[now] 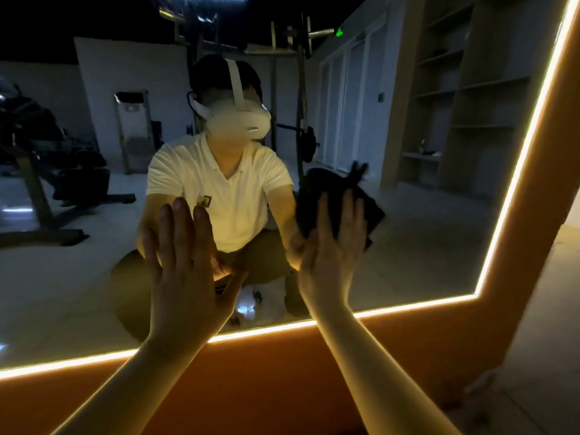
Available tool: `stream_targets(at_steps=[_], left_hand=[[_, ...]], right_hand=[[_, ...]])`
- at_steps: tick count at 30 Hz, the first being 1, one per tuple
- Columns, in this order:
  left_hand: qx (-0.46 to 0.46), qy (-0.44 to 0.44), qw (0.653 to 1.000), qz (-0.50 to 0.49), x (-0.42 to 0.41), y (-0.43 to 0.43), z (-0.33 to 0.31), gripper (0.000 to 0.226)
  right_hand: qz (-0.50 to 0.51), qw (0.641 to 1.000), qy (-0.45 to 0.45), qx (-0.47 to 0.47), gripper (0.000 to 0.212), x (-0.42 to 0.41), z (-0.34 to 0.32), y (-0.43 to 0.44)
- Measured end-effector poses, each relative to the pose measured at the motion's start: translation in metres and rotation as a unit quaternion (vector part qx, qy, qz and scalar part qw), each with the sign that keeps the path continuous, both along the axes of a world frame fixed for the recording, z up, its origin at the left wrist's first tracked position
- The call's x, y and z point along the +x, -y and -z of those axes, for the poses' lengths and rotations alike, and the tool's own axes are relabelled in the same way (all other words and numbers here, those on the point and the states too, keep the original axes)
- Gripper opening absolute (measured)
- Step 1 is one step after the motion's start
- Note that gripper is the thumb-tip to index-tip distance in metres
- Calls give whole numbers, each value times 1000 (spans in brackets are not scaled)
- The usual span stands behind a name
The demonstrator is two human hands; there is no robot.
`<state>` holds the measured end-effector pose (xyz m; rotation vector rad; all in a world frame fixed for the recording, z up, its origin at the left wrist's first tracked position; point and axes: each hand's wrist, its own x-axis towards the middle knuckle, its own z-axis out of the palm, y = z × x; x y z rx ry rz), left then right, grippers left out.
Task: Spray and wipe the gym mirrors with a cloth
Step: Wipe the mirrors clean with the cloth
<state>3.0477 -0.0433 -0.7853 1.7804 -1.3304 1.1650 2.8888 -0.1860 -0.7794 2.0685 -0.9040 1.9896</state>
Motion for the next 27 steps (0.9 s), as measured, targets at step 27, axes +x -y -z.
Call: stream_targets(at_steps=[27], left_hand=[[19,-1,998,55,36,-54,15,79]], right_hand=[[-76,992,-103,14,49,6,44,-34]])
